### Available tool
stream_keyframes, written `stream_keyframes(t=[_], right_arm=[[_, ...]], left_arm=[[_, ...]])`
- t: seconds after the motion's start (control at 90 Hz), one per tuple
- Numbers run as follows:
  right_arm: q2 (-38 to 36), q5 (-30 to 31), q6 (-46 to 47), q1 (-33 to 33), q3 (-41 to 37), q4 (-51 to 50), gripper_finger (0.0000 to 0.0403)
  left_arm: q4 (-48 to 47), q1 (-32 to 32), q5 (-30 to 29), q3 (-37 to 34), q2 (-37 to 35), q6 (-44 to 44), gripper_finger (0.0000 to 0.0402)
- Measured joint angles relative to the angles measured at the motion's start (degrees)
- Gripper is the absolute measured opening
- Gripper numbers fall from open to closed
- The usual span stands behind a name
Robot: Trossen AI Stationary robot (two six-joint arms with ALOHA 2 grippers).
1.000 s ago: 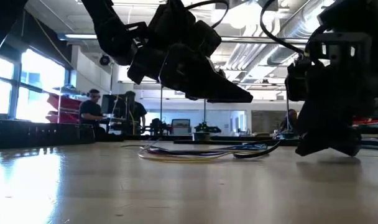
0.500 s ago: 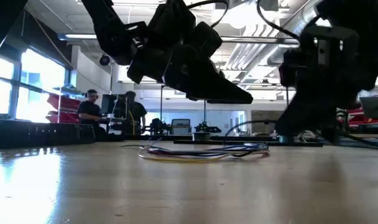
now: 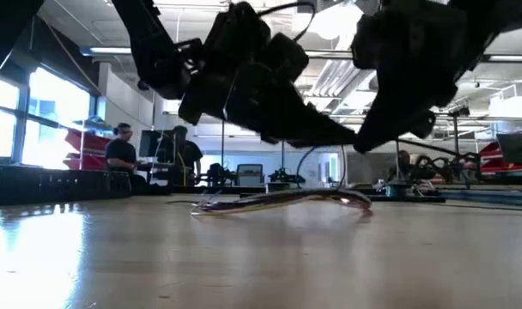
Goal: Ziptie cables
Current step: Insert the cable zip tie into the cable wires
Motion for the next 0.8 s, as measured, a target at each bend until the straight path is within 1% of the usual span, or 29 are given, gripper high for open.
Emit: stream_keyframes(t=[0.122,0.211,0.356,0.6,0.8], right_arm=[[0.0,0.2,-0.8,0.0,0.5,-0.6,0.0000],[0.0,0.2,-0.9,0.2,0.5,-1.1,0.0000],[0.0,0.2,-0.8,0.3,0.5,-2.6,0.0000],[0.0,0.6,-0.8,0.3,0.5,-3.9,0.0000],[0.0,0.6,-1.0,0.3,0.5,-3.8,0.0000]], left_arm=[[0.3,0.0,0.0,0.0,0.3,0.0,0.0140],[0.2,0.0,0.2,0.0,0.3,0.0,0.0133],[0.3,0.1,3.3,0.0,0.3,-0.2,0.0112],[0.7,0.1,3.0,0.0,0.3,-0.9,0.0064],[0.8,0.1,2.7,0.0,0.3,-1.1,0.0037]])
